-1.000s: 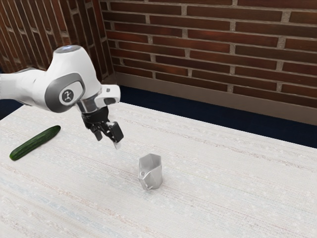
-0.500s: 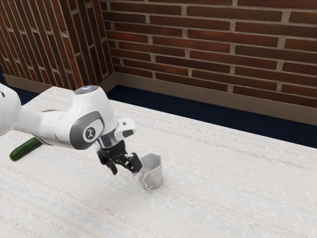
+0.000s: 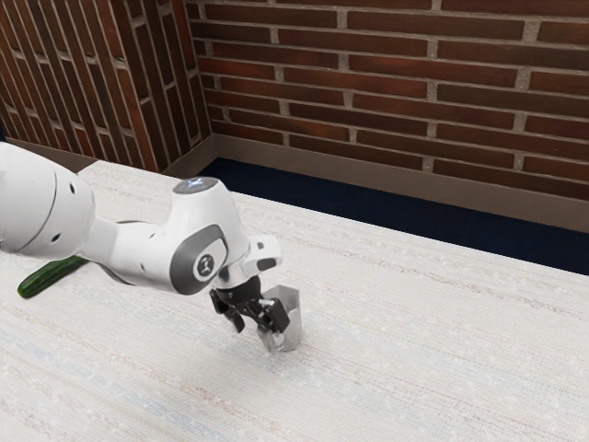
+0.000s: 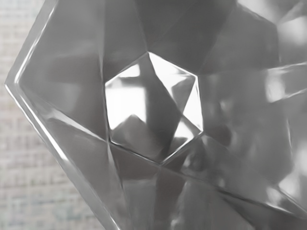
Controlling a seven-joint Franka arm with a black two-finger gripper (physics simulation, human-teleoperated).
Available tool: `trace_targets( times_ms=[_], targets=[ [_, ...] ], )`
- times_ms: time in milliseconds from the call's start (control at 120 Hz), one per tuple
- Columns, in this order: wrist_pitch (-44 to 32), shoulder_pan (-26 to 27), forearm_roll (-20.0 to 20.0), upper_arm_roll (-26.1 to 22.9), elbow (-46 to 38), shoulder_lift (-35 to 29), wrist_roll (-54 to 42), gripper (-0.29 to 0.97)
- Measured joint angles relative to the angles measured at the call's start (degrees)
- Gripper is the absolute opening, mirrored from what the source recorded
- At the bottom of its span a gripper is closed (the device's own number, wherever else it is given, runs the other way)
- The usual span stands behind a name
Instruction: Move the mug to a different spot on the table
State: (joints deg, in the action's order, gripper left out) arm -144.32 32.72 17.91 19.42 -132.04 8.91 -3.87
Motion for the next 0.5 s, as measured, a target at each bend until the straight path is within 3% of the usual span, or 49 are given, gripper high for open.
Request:
trace_targets(
  times_ms=[283, 500],
  targets=[
    [-0.5, 0.8, 0.2, 0.0, 1.8, 2.1, -4.9, 0.64],
    [-0.6, 0.8, 0.3, 0.0, 2.0, 2.5, -7.6, 0.49]
  ],
)
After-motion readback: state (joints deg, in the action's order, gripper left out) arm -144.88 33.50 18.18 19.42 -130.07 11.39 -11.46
